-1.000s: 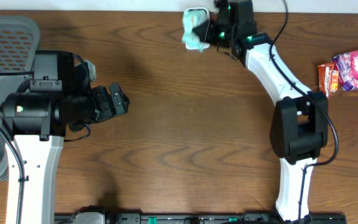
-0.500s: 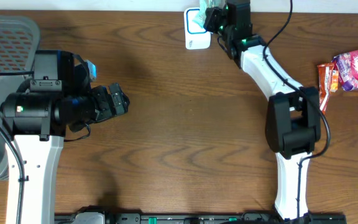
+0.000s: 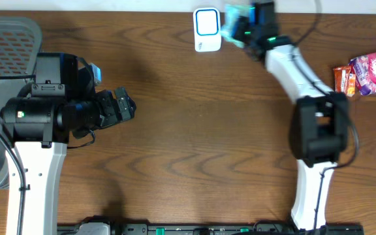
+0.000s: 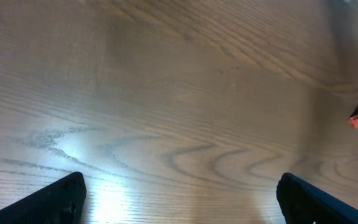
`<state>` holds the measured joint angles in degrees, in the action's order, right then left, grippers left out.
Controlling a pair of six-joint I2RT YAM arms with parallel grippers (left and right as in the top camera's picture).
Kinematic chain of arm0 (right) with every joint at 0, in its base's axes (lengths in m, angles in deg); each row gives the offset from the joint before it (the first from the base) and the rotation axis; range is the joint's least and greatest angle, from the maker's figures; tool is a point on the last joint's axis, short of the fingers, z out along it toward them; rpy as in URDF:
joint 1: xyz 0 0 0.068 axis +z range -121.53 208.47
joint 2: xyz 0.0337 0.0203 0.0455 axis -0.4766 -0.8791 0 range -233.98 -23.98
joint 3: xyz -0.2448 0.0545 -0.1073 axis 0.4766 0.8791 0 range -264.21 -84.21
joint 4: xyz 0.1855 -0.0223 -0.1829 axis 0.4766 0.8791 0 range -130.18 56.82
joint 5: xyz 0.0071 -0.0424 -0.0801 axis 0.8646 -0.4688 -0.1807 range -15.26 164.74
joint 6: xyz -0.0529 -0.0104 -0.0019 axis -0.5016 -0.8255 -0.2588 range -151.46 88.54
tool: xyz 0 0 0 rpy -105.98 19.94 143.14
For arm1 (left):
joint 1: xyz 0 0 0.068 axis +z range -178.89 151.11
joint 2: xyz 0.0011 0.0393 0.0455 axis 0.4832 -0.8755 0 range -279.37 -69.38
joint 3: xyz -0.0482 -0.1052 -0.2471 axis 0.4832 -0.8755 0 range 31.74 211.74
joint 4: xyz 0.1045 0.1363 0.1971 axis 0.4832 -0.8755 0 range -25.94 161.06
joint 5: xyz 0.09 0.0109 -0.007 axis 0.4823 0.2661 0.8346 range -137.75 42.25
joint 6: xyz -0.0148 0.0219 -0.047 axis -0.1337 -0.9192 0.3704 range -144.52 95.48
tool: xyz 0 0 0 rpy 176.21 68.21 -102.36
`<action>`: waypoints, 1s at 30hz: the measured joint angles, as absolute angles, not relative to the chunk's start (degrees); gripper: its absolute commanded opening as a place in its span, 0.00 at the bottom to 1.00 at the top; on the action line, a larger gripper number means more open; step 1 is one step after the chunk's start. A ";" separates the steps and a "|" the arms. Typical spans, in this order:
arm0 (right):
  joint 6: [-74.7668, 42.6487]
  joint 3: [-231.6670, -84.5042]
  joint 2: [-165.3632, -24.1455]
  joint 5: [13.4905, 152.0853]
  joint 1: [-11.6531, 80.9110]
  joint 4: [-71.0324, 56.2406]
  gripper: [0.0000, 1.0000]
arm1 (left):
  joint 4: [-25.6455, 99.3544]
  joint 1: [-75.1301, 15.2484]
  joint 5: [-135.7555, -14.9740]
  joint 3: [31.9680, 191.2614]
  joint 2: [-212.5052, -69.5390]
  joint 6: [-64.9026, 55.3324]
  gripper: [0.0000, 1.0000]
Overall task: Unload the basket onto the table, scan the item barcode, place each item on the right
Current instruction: 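Carry the mint-green packet right and drop it on the pile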
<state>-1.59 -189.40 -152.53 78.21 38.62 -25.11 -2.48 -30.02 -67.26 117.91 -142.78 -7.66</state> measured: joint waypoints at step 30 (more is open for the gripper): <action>-22.40 -189.75 -147.59 67.65 4.81 10.12 0.99 | -2.48 -30.02 -67.28 117.91 -142.78 -7.64 0.98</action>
